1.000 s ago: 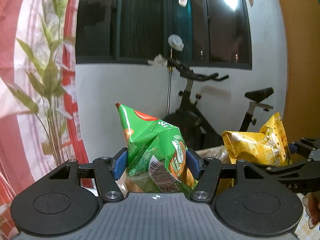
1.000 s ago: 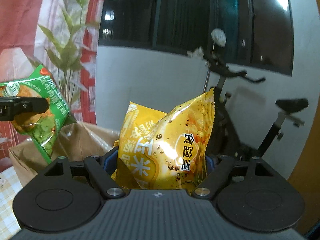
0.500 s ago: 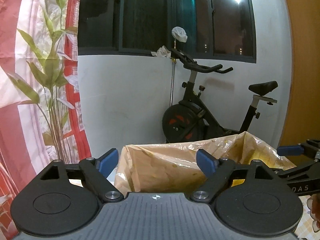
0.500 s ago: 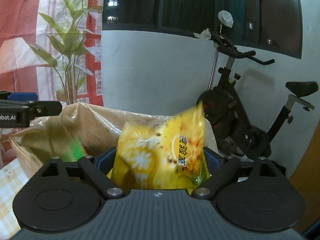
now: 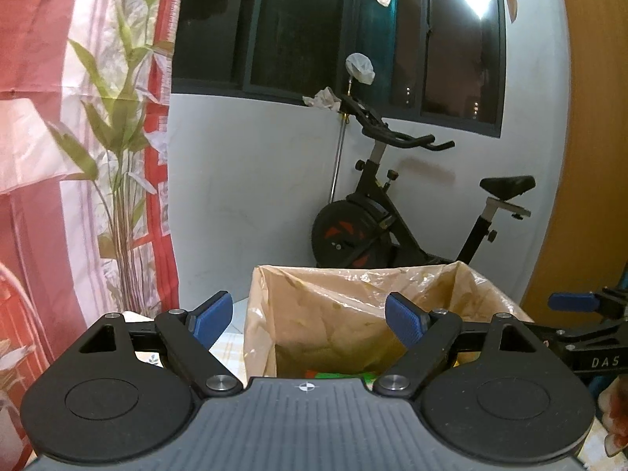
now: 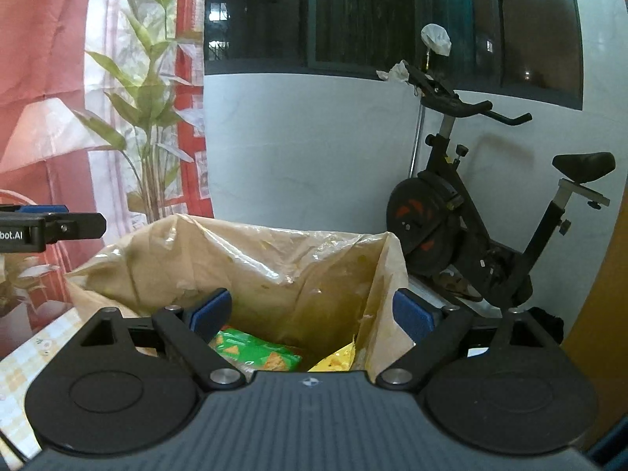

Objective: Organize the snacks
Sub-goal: 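Withdraw both grippers from the box back toward the snack pile, then grasp the bread loaf package with red text with the left gripper, then grasp the white cracker pack with the right gripper while the left gripper holds the bread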

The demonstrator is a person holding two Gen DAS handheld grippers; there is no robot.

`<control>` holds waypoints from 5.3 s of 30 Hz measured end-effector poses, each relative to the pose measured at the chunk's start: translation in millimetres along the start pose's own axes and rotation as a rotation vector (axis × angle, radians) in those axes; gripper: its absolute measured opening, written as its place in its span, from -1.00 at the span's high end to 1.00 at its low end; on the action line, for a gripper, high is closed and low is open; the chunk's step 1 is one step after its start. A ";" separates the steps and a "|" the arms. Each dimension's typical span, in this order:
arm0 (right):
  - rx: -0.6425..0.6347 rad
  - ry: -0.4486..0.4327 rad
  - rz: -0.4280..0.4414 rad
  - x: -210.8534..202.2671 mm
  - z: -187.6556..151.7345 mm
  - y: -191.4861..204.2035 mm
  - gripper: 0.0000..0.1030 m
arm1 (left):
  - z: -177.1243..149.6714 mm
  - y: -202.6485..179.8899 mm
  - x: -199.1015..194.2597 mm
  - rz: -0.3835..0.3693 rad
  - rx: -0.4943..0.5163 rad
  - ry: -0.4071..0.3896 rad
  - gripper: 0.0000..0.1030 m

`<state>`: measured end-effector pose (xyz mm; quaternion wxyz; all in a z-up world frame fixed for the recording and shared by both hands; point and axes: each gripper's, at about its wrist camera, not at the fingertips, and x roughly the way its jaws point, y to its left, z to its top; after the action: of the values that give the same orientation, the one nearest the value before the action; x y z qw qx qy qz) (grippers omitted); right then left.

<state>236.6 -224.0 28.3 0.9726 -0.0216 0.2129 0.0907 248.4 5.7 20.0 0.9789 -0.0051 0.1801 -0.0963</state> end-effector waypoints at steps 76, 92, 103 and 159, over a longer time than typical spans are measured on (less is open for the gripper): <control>0.198 0.174 -0.114 -61.6 -194.8 8.5 -0.95 | -194.4 -56.9 -11.8 -0.173 0.167 0.287 -0.51; 0.180 0.173 -0.066 -62.7 -186.8 21.9 -0.90 | -175.5 -33.7 -56.1 -0.111 0.051 0.183 -0.51; 0.175 0.184 -0.004 -58.7 -185.3 29.5 -0.74 | -172.6 -12.6 -61.7 -0.046 -0.010 0.155 -0.51; 0.186 0.341 0.167 11.5 -190.4 51.8 0.04 | -183.5 6.3 -60.8 0.014 -0.111 0.171 -0.51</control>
<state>159.2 -186.5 -149.7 0.9094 0.0710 0.3831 0.1457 129.0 28.0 -130.5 0.9588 -0.0497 0.2680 -0.0795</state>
